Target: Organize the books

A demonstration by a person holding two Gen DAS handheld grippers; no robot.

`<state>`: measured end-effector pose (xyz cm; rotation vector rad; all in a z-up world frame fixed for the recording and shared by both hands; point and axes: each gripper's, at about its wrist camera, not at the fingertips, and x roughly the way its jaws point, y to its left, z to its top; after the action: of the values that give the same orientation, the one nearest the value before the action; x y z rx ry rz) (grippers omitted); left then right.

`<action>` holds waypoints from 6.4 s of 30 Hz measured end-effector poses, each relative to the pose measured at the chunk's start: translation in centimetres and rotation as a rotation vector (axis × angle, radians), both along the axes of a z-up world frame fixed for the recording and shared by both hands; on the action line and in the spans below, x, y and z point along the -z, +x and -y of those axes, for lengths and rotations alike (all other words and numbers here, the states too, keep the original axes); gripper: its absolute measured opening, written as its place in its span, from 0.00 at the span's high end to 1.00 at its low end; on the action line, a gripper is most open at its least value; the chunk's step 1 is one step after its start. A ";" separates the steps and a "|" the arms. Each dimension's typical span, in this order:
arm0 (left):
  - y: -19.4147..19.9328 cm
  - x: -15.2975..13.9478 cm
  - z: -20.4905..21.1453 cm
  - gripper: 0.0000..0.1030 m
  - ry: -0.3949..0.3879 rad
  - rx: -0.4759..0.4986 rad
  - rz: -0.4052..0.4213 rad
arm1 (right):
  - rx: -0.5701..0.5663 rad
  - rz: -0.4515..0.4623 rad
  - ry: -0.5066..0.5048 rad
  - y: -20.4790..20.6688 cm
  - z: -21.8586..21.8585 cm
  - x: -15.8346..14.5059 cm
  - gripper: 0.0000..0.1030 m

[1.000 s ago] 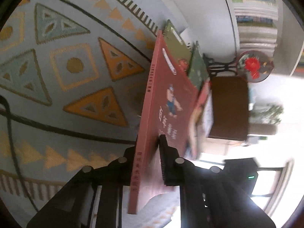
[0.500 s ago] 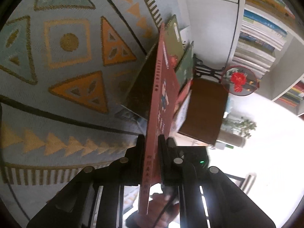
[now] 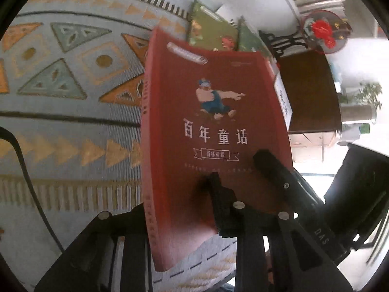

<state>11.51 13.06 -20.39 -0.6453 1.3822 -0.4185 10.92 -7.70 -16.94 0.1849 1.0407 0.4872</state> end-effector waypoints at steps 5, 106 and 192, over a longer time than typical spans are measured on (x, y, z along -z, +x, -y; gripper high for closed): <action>-3.6 -3.1 -0.4 0.76 0.074 -0.010 0.125 | -0.072 0.066 -0.015 -3.2 -0.7 -2.5 0.76; -10.7 -17.2 19.5 0.21 0.673 0.121 0.858 | 0.424 0.357 -0.322 -15.8 14.3 -13.5 0.17; 10.6 -2.5 27.7 0.57 -0.273 0.294 0.254 | 0.525 -0.199 0.076 0.8 30.8 3.8 0.43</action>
<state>22.14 -14.64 -17.89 -0.5871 1.1873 -0.9056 11.73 -38.54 -20.72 0.5666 1.1169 0.0310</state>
